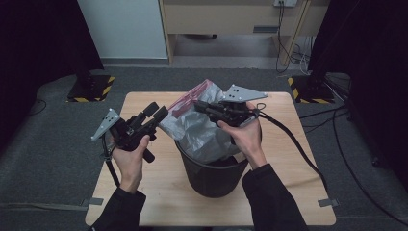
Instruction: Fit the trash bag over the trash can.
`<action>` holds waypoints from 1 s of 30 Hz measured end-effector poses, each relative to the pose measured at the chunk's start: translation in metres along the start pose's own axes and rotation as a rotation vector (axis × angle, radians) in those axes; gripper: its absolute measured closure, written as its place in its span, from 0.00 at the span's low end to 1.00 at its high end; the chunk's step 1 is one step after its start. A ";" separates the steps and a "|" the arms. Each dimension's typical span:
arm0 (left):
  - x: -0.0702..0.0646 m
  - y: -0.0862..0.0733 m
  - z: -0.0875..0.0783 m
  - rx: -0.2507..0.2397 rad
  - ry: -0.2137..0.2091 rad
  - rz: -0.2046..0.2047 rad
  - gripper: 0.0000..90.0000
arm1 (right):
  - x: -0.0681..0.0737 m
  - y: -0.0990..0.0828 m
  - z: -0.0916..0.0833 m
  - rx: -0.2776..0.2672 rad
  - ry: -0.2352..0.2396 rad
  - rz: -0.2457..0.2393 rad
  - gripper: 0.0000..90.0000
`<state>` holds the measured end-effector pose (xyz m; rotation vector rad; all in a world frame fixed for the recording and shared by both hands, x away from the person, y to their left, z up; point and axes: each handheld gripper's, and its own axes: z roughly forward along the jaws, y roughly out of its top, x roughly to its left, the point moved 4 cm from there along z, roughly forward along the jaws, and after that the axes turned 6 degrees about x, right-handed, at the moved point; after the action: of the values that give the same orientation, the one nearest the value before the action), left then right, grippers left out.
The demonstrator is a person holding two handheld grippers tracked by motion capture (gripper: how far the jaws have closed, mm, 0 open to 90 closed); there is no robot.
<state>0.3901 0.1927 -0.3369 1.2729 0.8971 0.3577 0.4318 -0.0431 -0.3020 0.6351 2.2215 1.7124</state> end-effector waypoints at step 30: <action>0.000 -0.012 0.002 0.123 -0.005 0.020 1.00 | -0.011 0.033 -0.077 -0.154 -0.014 0.005 0.98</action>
<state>0.3888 0.1881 -0.3478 1.3959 0.9138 0.3182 0.4121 -0.1064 -0.2500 0.6139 2.0554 1.8525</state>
